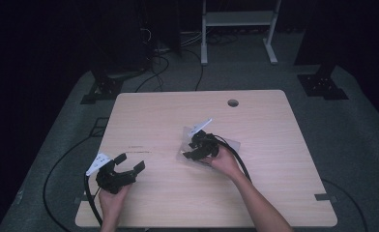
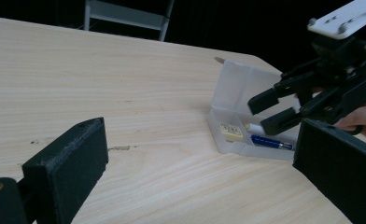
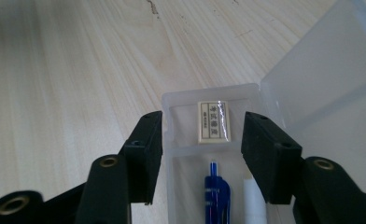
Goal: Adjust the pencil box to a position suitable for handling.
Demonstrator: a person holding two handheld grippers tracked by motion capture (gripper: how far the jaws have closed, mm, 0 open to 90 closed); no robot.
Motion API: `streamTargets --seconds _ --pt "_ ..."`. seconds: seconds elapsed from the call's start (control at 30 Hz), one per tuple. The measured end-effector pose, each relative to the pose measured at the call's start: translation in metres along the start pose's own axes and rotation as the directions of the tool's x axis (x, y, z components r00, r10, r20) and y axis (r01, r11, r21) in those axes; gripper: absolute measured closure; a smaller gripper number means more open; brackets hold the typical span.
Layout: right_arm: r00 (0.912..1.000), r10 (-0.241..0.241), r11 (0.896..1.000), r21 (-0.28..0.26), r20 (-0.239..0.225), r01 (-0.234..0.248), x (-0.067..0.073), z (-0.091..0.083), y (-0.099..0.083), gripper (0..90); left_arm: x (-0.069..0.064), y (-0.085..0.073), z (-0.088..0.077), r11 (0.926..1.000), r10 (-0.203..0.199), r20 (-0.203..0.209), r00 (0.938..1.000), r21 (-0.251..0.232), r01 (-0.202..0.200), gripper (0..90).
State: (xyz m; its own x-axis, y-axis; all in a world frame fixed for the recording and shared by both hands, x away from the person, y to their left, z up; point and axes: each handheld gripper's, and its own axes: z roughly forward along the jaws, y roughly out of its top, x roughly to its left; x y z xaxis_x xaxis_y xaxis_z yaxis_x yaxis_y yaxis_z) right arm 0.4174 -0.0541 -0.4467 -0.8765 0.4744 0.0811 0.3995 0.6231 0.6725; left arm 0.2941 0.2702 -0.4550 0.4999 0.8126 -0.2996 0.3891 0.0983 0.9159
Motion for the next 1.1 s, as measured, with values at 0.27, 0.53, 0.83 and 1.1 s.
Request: streamTargets --seconds 0.27,0.53,0.83,1.1 --pt "0.9999 0.001 0.999 -0.044 0.013 0.0 -0.004 -0.031 -0.013 42.0 0.0 0.0 0.002 0.9999 0.009 0.001 1.0 0.007 -0.009 2.1" --pt "0.9997 0.012 0.998 -0.065 0.02 -0.011 -0.008 -0.053 -0.023 39.0 0.001 0.0 0.0 1.0 0.0 -0.007 1.0 -0.003 0.0 2.1" --pt "0.9997 0.012 0.997 -0.074 0.019 -0.01 -0.01 -0.071 -0.03 37.4 0.0 0.0 0.002 0.9999 0.012 -0.005 0.9999 0.006 -0.012 2.1" --pt "0.9992 0.021 0.997 -0.08 0.033 -0.019 -0.011 -0.089 -0.045 36.6 -0.001 0.0 0.002 0.9997 0.024 -0.005 0.9997 0.006 -0.024 2.1"
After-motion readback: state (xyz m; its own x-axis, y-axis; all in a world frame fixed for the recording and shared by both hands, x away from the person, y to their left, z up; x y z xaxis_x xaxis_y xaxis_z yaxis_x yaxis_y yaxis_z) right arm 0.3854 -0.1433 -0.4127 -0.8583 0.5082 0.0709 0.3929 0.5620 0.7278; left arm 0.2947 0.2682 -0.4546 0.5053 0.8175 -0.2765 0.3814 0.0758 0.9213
